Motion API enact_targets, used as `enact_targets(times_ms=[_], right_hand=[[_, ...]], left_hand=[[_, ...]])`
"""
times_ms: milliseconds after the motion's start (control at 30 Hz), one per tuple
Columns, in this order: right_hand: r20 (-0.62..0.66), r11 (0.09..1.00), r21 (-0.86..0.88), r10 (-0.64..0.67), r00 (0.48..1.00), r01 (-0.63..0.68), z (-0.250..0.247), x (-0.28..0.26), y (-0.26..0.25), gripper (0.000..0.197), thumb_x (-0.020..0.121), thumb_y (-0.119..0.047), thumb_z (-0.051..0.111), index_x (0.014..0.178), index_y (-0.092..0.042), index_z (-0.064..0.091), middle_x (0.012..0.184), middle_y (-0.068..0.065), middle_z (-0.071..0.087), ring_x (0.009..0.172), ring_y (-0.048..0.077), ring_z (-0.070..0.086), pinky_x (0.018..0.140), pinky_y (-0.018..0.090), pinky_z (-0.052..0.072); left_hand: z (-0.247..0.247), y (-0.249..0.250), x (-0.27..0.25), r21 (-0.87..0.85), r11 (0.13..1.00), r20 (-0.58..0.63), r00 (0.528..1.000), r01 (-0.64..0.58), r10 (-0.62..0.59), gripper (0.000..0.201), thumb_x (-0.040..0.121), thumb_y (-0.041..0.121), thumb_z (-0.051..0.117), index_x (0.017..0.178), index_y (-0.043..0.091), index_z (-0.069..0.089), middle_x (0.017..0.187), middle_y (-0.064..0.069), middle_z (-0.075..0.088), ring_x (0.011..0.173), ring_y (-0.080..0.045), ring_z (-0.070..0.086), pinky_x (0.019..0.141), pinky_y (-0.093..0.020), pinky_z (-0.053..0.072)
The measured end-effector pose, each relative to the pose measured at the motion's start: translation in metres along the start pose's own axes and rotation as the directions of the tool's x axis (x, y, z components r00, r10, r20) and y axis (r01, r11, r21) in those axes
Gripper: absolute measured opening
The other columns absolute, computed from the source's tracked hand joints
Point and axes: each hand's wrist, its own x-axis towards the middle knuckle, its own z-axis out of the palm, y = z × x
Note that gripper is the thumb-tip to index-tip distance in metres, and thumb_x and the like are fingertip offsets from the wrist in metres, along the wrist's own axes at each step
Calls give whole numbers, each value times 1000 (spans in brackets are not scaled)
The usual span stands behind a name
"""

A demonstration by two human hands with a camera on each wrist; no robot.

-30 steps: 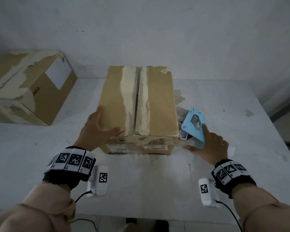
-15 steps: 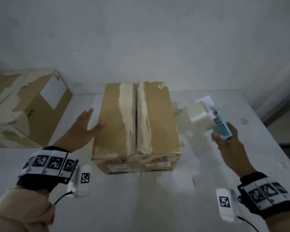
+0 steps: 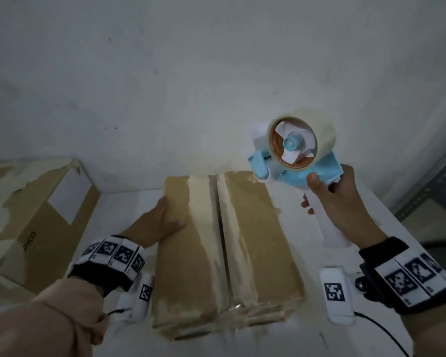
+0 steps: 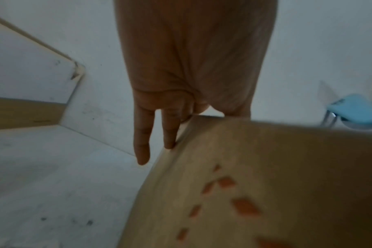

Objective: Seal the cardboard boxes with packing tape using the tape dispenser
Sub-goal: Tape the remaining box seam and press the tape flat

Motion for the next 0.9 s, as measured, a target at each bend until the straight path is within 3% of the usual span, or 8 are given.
enact_targets(times_ms=[67, 167, 300, 433, 567, 700, 800, 900], right_hand=[[3, 1000, -2, -32, 999, 32, 13, 7, -7, 96, 54, -80, 59, 117, -13, 32, 99, 21, 56, 71, 23, 62, 59, 32, 55], [43, 997, 74, -36, 998, 33, 33, 13, -17, 95, 52, -81, 59, 114, -17, 27, 90, 18, 53, 57, 11, 59, 48, 22, 51], [115, 989, 143, -59, 992, 42, 53, 13, -22, 97, 54, -79, 61, 117, -14, 27, 89, 14, 49, 52, 7, 57, 44, 22, 48], [160, 985, 159, -86, 983, 60, 65, 10, -21, 98, 57, -71, 67, 119, -5, 28, 84, 9, 48, 51, 9, 53, 44, 22, 46], [198, 979, 191, -114, 974, 76, 76, 5, -25, 90, 58, -67, 70, 114, -8, 31, 81, 6, 50, 50, 10, 51, 44, 25, 47], [218, 973, 208, -144, 965, 98, 81, 3, -31, 79, 60, -67, 69, 108, -15, 33, 82, 4, 51, 52, 10, 51, 45, 24, 46], [216, 966, 209, -197, 956, 152, 80, 3, -36, 71, 61, -69, 66, 106, -24, 34, 86, 7, 51, 56, 9, 53, 48, 24, 48], [191, 949, 237, -257, 948, 209, 80, 5, -40, 68, 65, -67, 65, 106, -23, 34, 90, 12, 51, 56, 10, 55, 47, 26, 50]], left_hand=[[-1, -7, 0, -31, 999, 16, 999, -43, 43, 89, 87, 47, 50, 148, 15, -7, 154, -13, 19, 136, -26, 34, 108, -32, 30], [-1, -13, -7, -84, 990, 66, 991, -113, 119, 95, 82, 53, 50, 147, 16, -8, 156, -7, 15, 138, -21, 31, 108, -27, 28], [6, -23, -29, -139, 977, 149, 972, -159, 179, 134, 44, 92, 39, 146, 21, -12, 157, 1, 6, 140, -16, 26, 112, -26, 27], [15, -35, -48, -22, 981, 154, 968, -195, 196, 145, 29, 100, 26, 147, 23, -8, 157, 6, 4, 140, -13, 25, 114, -29, 27], [5, -36, -61, 160, 945, 184, 949, -284, 255, 126, 39, 95, 25, 143, 24, 16, 143, 8, 32, 118, -7, 48, 93, -18, 41], [-14, -24, -49, 323, 877, 35, 930, -356, 365, 43, 87, 50, 46, 118, 20, 48, 115, 4, 49, 97, -11, 55, 79, -19, 41], [-25, -8, -32, 114, 895, -178, 878, -430, 445, 26, 96, 33, 37, 104, 15, 56, 95, 2, 57, 84, -15, 57, 73, -21, 41], [-31, 15, -22, -286, 855, -272, 892, -433, 361, 32, 96, 36, 31, 94, 17, 57, 89, 0, 63, 78, -16, 62, 66, -19, 45]])
